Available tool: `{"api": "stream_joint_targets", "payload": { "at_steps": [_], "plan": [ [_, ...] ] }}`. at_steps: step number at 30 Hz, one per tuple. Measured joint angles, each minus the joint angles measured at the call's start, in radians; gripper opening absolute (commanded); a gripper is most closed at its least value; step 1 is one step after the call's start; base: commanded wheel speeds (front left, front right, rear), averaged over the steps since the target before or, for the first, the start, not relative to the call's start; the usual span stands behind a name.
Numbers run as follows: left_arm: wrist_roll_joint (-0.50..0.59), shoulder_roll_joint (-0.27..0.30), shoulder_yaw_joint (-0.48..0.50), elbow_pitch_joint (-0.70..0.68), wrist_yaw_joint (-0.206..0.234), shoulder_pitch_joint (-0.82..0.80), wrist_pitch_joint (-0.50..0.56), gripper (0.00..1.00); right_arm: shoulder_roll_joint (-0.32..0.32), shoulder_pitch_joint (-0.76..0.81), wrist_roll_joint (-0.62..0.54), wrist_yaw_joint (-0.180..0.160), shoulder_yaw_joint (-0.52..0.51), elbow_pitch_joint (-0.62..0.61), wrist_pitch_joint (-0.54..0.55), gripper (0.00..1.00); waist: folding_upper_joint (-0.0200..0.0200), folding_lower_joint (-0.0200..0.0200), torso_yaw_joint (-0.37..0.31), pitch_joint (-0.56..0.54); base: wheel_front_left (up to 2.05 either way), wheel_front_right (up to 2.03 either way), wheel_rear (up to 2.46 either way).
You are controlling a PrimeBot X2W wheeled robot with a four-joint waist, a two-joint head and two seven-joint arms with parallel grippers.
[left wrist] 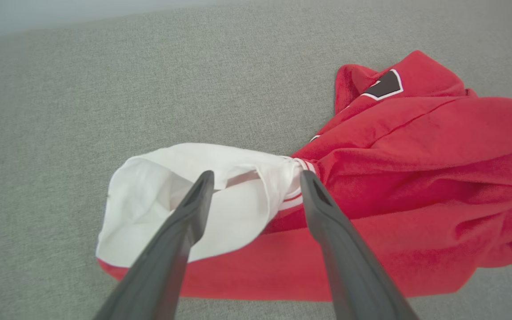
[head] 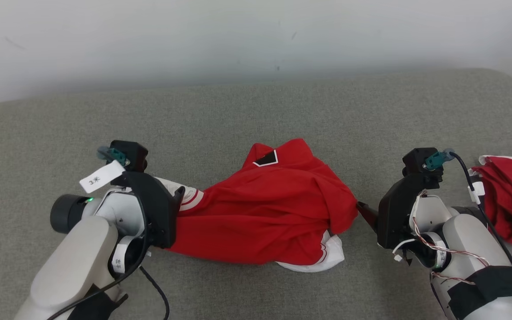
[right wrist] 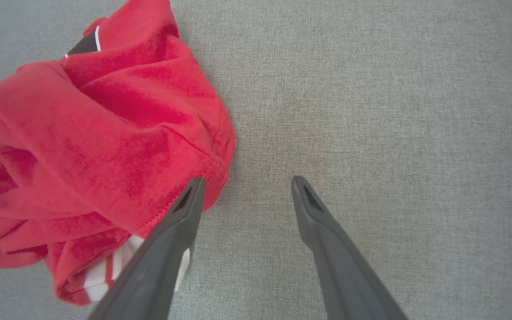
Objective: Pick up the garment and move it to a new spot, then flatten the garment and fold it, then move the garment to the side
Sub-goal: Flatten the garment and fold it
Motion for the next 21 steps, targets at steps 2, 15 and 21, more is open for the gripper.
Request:
{"api": "stream_joint_targets", "payload": {
  "at_steps": [2,15,21],
  "plan": [
    [0.006,-0.008,-0.013,0.021,-0.009,-0.028,0.020,1.00,0.002,-0.017,0.001,-0.005,0.002,0.015,0.018,1.00,0.0000,0.0000,0.001,0.013,0.00,0.00,0.00],
    [0.011,-0.055,-0.051,0.106,-0.035,-0.103,0.091,1.00,0.025,-0.097,0.029,-0.041,-0.004,0.115,0.061,1.00,0.0000,-0.0001,0.044,0.071,0.00,0.00,0.00],
    [0.011,-0.067,-0.055,0.123,-0.044,-0.110,0.092,1.00,0.045,-0.132,0.082,-0.049,-0.020,0.129,0.059,1.00,0.0000,0.0000,0.072,0.093,0.00,0.00,0.00]
  ]
}}
